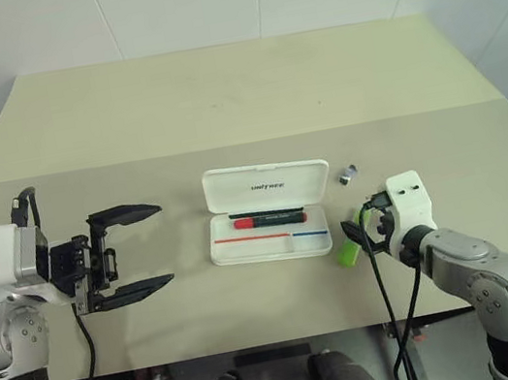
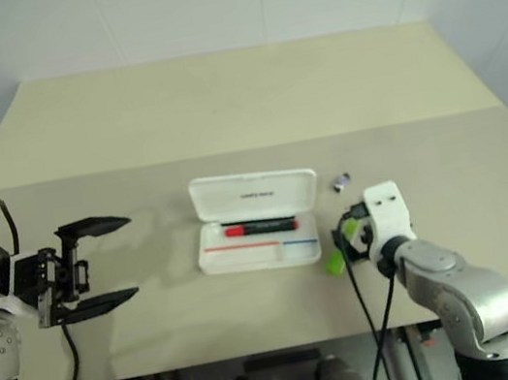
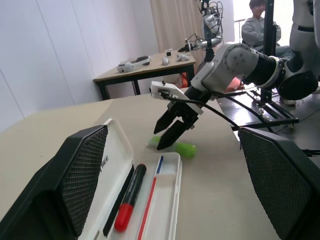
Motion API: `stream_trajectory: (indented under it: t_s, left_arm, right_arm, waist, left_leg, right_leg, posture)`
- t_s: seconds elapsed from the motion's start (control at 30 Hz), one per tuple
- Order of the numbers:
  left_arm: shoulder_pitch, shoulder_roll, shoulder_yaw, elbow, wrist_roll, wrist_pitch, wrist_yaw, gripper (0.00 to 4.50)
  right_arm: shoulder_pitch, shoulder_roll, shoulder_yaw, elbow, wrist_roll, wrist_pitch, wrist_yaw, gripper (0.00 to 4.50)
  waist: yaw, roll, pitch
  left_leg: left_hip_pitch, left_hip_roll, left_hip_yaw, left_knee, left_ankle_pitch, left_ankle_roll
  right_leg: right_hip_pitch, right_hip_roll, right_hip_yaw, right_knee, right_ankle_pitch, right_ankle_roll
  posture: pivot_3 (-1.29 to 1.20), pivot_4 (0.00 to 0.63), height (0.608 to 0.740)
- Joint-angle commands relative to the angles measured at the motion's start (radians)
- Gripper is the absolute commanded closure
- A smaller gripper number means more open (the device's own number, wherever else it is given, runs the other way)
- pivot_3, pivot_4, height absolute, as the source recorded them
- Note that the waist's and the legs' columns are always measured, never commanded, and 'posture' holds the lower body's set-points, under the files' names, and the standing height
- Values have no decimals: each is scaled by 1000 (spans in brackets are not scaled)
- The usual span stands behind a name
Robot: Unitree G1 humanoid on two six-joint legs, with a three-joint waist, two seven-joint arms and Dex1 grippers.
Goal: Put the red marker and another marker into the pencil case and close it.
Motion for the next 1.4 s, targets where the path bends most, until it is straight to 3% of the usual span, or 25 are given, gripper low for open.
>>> stream_trajectory:
  t_s: [0.03, 0.4, 1.03, 1.4]
  left_arm:
    - [4, 15, 27, -14, -9, -12, 1, 19]
    - [-10, 14, 12, -7, 7, -24, 14, 19]
    - [-30, 21, 5, -7, 25, -19, 23, 19]
    - [-15, 29, 18, -33, 25, -16, 43, 0]
  right_arm:
    - [-6, -2, -11, -26, -22, 64, -18, 0]
    - [-67, 80, -61, -52, -86, 310, -61, 0]
    - [-103, 140, -31, -2, -147, 362, -112, 0]
    - [-80, 141, -45, 43, -129, 362, -142, 3403]
  waist:
    - [2, -2, -1]
    - [3, -4, -2]
    - [4, -11, -7]
    - [11, -20, -15]
  left_leg:
    - [0, 0, 0, -1, 0, 0]
    - [0, 0, -1, -5, 0, -2]
    - [0, 0, -1, -6, 0, -3]
    - [0, -1, -2, -8, -1, -3]
  right_leg:
    - [0, 0, 0, 0, 0, -1]
    - [-1, 0, -2, 0, -2, -4]
    - [-1, 0, -3, -1, -3, -5]
    - [0, -2, -5, -2, -7, -12]
  posture:
    - [0, 150, 740]
    - [0, 150, 740]
    - [0, 150, 740]
    - [0, 150, 740]
